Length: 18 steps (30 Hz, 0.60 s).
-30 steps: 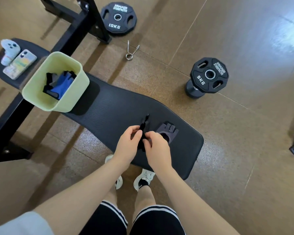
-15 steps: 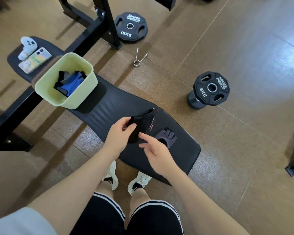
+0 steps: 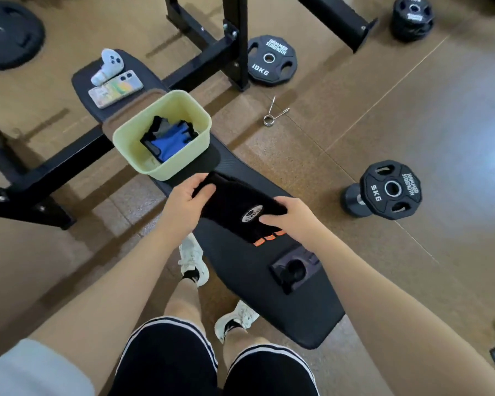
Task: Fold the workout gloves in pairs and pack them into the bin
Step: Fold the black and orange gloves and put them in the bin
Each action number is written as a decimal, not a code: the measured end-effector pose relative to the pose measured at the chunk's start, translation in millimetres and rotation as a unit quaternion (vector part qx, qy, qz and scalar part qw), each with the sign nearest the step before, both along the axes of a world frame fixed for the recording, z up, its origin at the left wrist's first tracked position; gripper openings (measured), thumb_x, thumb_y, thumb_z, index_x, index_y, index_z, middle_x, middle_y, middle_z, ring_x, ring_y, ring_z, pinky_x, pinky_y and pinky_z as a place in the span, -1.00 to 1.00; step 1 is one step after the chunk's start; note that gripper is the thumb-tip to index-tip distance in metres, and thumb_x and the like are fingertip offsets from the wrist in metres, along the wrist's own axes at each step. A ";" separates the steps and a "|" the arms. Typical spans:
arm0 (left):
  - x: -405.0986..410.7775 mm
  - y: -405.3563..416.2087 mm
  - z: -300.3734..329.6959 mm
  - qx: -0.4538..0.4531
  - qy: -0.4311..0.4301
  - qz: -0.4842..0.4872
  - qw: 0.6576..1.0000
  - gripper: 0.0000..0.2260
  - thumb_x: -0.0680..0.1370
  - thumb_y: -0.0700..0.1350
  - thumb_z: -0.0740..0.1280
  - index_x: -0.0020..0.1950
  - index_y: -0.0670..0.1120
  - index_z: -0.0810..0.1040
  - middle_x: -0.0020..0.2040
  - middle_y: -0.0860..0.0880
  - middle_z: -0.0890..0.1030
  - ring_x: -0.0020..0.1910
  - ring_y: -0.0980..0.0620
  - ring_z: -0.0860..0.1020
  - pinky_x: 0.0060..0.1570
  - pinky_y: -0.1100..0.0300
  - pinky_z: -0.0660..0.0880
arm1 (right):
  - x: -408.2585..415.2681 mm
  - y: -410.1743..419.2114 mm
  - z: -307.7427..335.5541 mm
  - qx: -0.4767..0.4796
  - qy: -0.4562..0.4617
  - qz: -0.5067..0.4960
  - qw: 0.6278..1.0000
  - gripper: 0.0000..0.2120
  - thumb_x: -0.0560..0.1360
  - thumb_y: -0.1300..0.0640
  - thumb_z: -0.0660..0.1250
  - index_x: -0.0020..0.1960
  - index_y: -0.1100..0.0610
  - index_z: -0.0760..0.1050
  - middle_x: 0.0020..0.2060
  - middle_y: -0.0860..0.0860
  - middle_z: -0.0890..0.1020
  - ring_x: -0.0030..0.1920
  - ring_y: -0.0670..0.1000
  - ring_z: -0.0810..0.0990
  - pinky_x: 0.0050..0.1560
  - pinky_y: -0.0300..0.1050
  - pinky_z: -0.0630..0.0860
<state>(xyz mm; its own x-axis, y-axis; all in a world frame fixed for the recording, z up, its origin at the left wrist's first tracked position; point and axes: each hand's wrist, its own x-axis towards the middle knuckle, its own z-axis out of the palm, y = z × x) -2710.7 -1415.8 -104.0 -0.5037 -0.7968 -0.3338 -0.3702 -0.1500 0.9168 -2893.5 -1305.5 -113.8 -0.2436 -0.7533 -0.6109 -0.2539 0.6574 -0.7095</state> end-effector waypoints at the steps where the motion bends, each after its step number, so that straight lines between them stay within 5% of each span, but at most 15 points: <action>1: 5.4 -8.8 -1.3 0.017 0.010 0.040 0.999 -0.78 0.57 -0.18 0.20 -0.06 0.15 0.53 -0.09 0.09 0.61 -0.06 0.10 0.56 -0.02 0.22 0.48 | -0.5 -10.1 0.6 -0.005 -0.051 -0.032 0.998 -0.92 0.43 0.19 0.39 -0.15 0.02 0.56 -0.26 -0.05 0.62 -0.25 -0.13 0.58 -0.19 -0.24 0.46; 5: 20.2 -49.9 -13.0 0.117 0.041 0.177 0.976 -0.80 0.57 -0.19 0.20 -0.07 0.11 0.52 -0.11 0.07 0.61 -0.09 0.09 0.59 -0.15 0.30 0.49 | 6.3 -65.5 -4.8 -0.012 -0.254 -0.148 0.956 -0.85 0.46 0.25 0.36 -0.04 0.05 0.61 -0.12 -0.02 0.71 -0.08 -0.02 0.66 0.06 -0.08 0.58; 9: 31.0 -112.5 -34.8 0.180 0.024 0.250 0.951 -0.90 0.56 -0.17 0.23 -0.05 0.03 0.47 -0.11 0.00 0.61 -0.19 0.08 0.59 -0.22 0.21 0.52 | 24.4 -149.7 -26.5 0.015 -0.279 -0.218 0.935 -0.81 0.51 0.17 0.31 0.12 0.08 0.52 0.00 0.04 0.67 -0.02 0.05 0.66 0.00 0.00 0.62; 11: 38.5 -147.1 -49.2 0.184 -0.006 0.256 0.949 -0.91 0.57 -0.16 0.22 0.06 -0.05 0.44 -0.08 0.00 0.60 -0.18 0.09 0.58 -0.24 0.20 0.51 | 33.9 -194.7 -45.0 0.033 -0.239 -0.239 0.940 -0.82 0.50 0.20 0.33 0.10 0.08 0.48 -0.02 0.08 0.65 -0.05 0.07 0.65 -0.03 0.04 0.61; 14: 42.8 -193.4 -76.7 0.185 -0.047 0.249 0.950 -0.86 0.58 -0.18 0.19 0.13 -0.08 0.38 -0.07 0.01 0.56 -0.15 0.12 0.54 -0.23 0.23 0.47 | 44.0 -259.2 -77.0 0.031 -0.040 -0.187 0.981 -0.77 0.44 0.23 0.34 0.08 0.13 0.43 -0.05 0.07 0.57 -0.06 0.09 0.57 -0.04 -0.02 0.55; 18: 41.0 -236.7 -120.4 0.175 -0.129 0.242 0.946 -0.91 0.57 -0.18 0.19 0.06 -0.05 0.35 0.03 -0.07 0.52 0.04 -0.08 0.53 0.11 -0.04 0.49 | 54.1 -331.5 -111.2 0.003 0.108 -0.114 0.988 -0.70 0.47 0.22 0.26 0.19 0.18 0.37 -0.08 0.06 0.49 -0.11 0.09 0.46 -0.14 -0.11 0.38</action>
<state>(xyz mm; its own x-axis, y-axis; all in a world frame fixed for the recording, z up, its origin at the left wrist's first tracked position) -2669.7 -1652.5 -224.3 0.0263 -0.7310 -0.6818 -0.3851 -0.6368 0.6680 -2839.4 -1637.0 -225.0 -0.5321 -0.6605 -0.5297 -0.2435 0.7186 -0.6514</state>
